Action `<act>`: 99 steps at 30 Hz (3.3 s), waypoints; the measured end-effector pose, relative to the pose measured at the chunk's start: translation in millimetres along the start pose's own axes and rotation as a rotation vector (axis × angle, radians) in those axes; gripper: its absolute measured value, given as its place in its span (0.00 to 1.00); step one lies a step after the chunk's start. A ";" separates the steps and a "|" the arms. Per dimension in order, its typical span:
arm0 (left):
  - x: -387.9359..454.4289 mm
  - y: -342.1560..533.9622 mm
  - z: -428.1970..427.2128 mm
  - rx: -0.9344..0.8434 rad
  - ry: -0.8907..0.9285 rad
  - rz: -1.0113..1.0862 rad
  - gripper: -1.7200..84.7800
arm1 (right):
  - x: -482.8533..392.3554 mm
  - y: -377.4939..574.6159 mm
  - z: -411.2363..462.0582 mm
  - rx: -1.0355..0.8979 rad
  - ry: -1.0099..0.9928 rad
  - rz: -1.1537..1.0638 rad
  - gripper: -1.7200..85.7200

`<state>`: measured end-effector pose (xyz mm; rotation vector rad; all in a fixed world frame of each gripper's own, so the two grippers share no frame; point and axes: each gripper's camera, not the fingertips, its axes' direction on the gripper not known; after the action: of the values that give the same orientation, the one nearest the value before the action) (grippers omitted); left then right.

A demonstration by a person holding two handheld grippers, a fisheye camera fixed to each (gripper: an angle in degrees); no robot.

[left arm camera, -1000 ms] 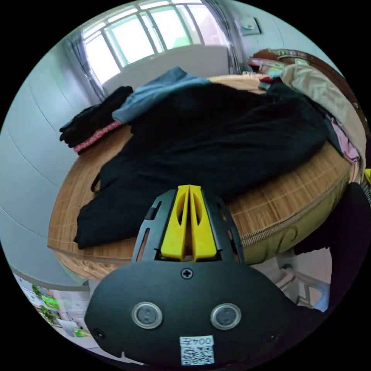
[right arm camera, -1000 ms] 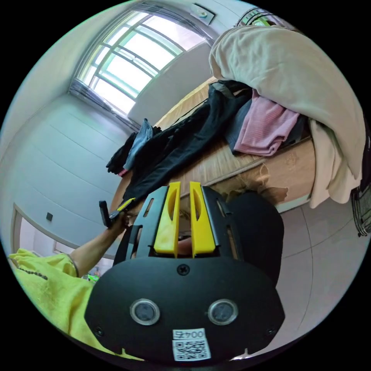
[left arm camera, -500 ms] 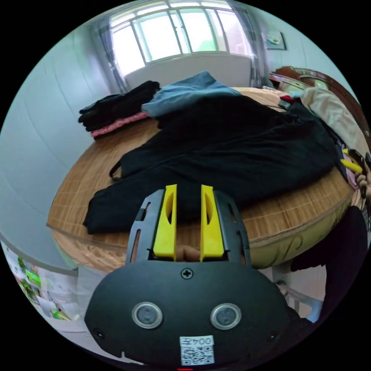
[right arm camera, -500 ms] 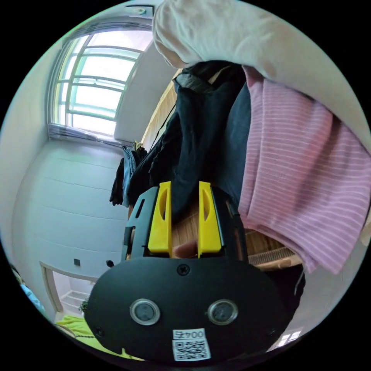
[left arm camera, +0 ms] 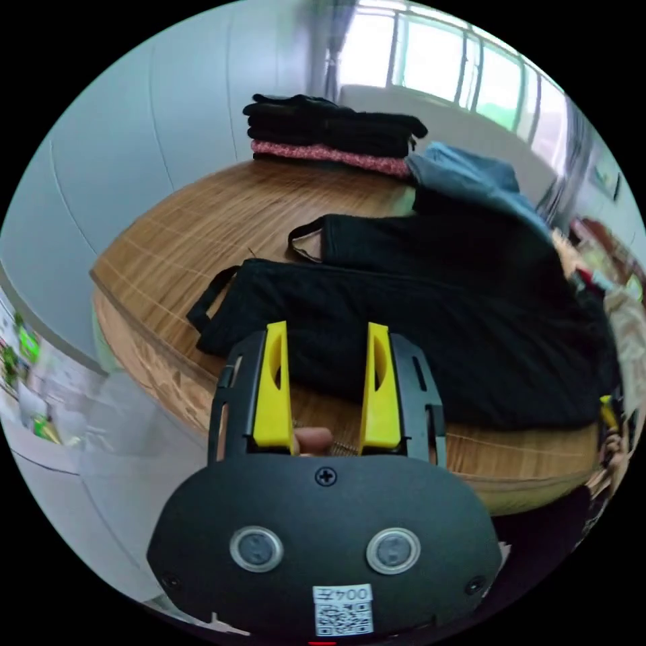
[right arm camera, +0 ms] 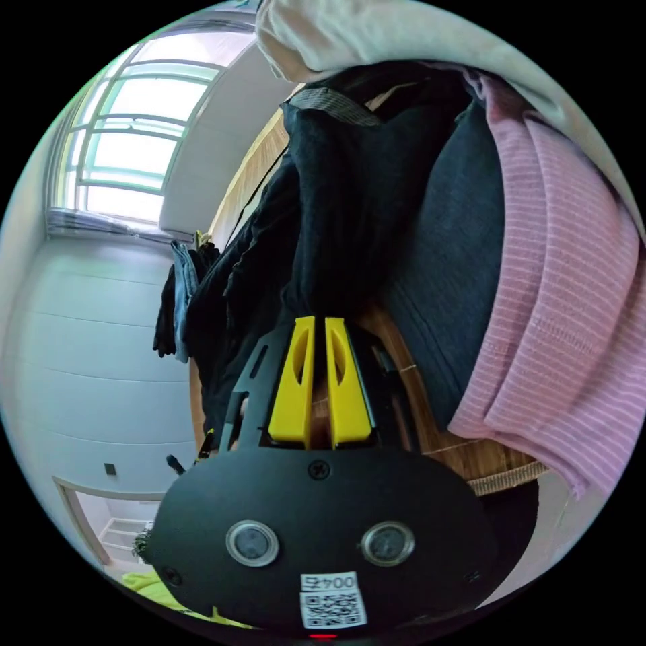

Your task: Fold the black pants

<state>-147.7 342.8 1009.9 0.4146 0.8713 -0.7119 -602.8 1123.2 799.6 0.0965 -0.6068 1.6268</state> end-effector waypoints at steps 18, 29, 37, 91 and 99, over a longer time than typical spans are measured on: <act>-65.8 -37.1 0.1 -0.011 -0.326 0.331 0.03 | -110.4 161.0 27.9 -0.102 0.147 -0.419 0.08; -0.9 19.2 -58.4 0.151 0.034 0.281 0.02 | -65.4 118.4 -57.9 0.110 0.358 -0.337 0.17; 83.7 38.9 -54.9 0.105 0.131 0.403 0.03 | -114.7 123.3 -26.2 0.041 0.507 -0.702 0.15; 273.4 -81.9 82.2 -0.089 0.320 0.626 0.06 | -97.7 53.3 -49.1 -0.114 -0.058 -0.328 0.01; 220.9 -221.1 98.2 0.073 0.021 0.624 0.12 | -34.1 30.0 -47.4 -0.114 -0.189 -0.123 0.01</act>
<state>-154.6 42.7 878.7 0.7187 0.6816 -0.1621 -612.1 1112.4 735.6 0.2017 -0.8213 1.4710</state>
